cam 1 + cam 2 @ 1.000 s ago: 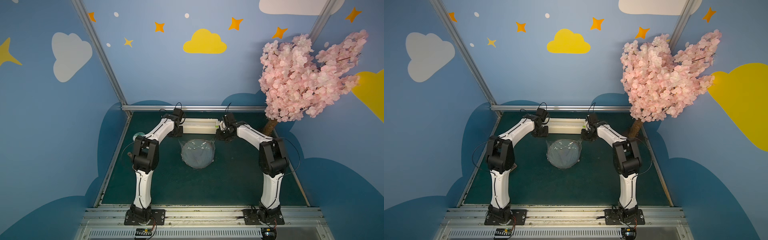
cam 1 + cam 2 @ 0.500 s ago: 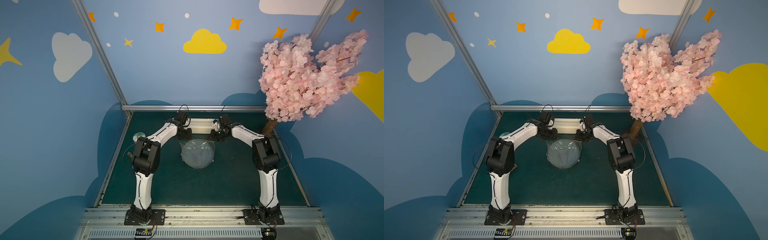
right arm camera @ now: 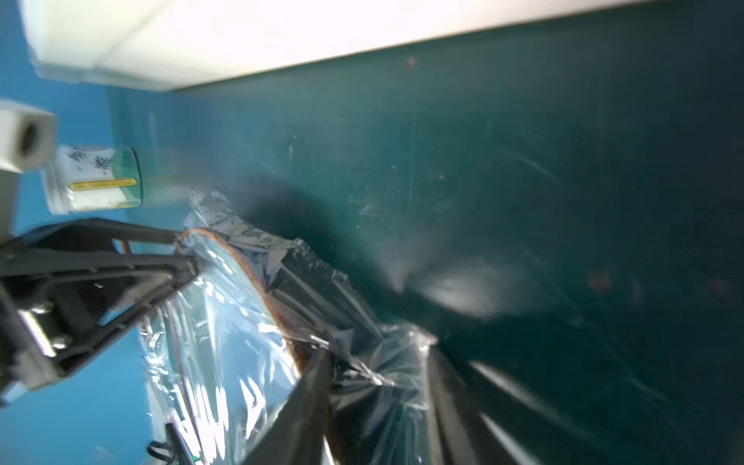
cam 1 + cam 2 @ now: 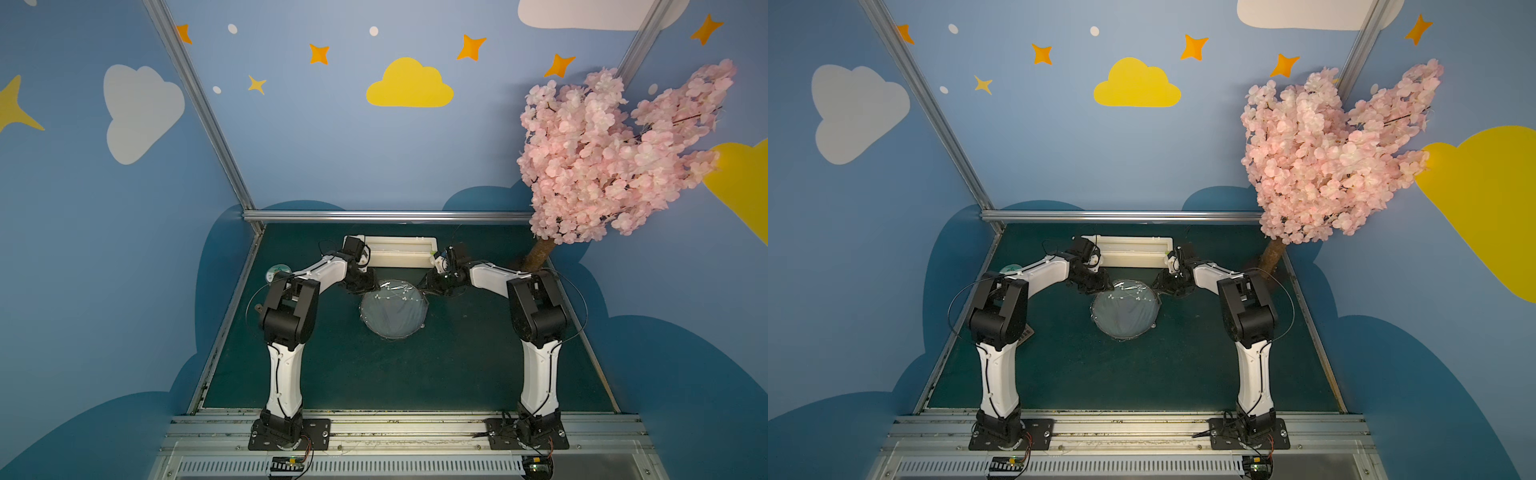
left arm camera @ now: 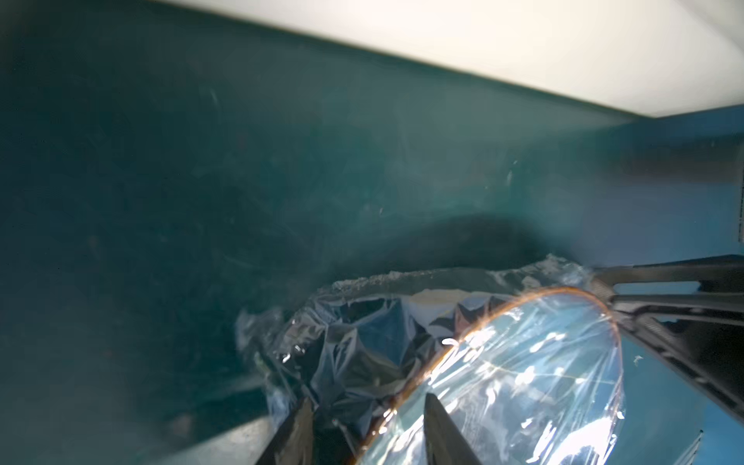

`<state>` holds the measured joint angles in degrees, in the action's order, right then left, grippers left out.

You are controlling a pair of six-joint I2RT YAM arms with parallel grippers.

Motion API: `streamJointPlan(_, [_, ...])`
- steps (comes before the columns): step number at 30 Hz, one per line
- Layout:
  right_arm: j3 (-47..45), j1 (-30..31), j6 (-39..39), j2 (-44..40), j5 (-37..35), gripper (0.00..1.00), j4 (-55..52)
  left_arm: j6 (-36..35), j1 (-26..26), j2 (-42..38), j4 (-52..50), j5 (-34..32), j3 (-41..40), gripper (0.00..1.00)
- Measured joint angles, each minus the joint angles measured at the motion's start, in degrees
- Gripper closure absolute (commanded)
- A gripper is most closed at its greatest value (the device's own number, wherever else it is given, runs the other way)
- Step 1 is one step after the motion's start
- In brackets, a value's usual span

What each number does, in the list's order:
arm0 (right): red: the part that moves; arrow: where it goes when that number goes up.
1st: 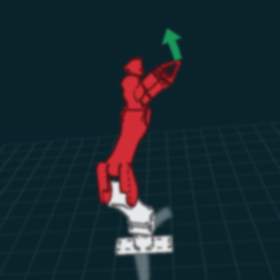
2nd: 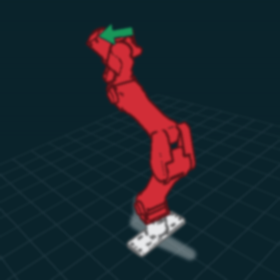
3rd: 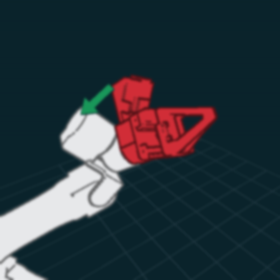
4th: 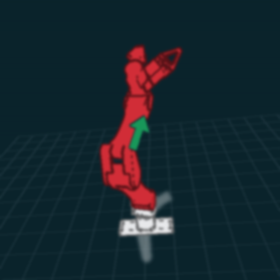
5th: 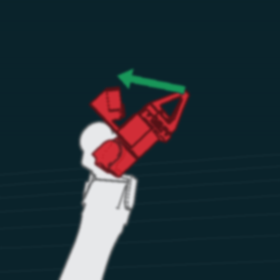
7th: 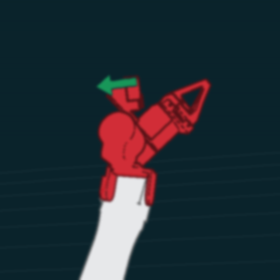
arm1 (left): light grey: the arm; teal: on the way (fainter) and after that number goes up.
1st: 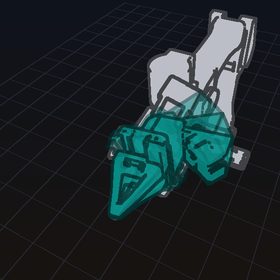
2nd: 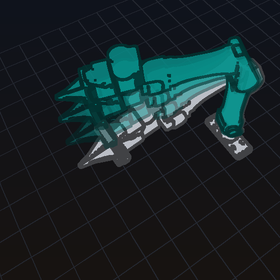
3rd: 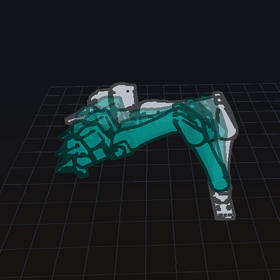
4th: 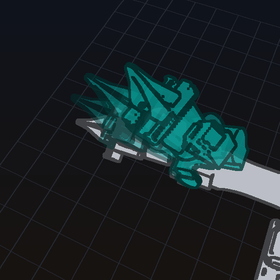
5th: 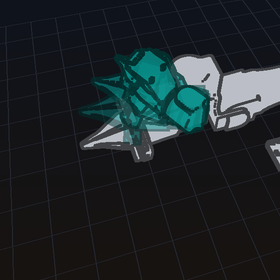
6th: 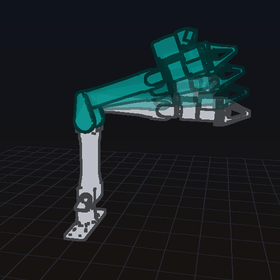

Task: Wrap the plate with plastic wrap
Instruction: Cover the plate with plastic wrap, then pick up the plate at the center of the board.

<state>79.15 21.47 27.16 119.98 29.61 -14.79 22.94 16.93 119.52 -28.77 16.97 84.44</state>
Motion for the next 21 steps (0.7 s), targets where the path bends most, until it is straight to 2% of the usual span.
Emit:
streamJointPlan(6, [-8.98, -1.03, 1.42, -9.31, 0.07, 0.38, -1.68, 0.90, -0.04, -3.26, 0.87, -0.02, -3.69, 0.54])
streamJointPlan(11, [-19.34, 1.51, 6.38, -16.22, 1.95, 0.37, 3.26, 1.88, -0.26, -5.90, 2.45, 0.13, -6.32, 0.54])
streamJointPlan(15, [-25.66, 4.94, 11.96, -16.48, 3.06, 0.40, 10.69, 3.06, -0.44, -6.51, 4.63, 0.92, -8.48, 0.55])
streamJointPlan(21, [-28.17, 7.41, 20.87, -13.66, 5.18, 0.47, 25.03, 6.49, -0.48, -8.31, 8.85, 3.52, -14.88, 0.57])
